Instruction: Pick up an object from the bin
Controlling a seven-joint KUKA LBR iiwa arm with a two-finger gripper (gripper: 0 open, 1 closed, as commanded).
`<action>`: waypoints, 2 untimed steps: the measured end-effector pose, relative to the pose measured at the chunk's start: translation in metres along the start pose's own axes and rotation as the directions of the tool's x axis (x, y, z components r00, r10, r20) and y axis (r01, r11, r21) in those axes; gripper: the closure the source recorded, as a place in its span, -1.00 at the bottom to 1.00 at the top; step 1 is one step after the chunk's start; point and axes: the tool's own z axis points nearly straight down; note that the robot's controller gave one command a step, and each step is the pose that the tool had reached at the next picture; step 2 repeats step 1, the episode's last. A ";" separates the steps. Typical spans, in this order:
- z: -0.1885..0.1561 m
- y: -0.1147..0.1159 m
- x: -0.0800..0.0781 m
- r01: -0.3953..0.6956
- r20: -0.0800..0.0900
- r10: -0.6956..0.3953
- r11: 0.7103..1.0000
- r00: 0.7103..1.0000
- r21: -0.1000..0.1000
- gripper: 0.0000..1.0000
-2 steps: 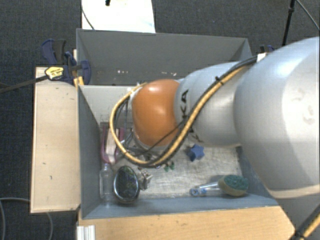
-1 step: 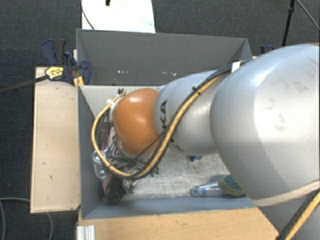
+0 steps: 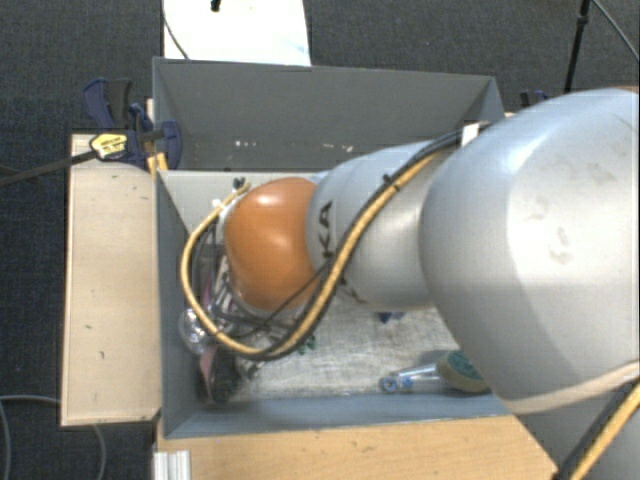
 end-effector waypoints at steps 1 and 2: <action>-0.156 -0.009 -0.021 0.233 0.014 -0.233 0.972 0.972 -0.001 1.00; -0.156 -0.009 -0.021 0.233 0.014 -0.233 0.972 0.972 -0.001 1.00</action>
Offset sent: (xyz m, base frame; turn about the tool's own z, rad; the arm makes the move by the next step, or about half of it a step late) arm 0.0204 0.0048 0.1516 -0.2370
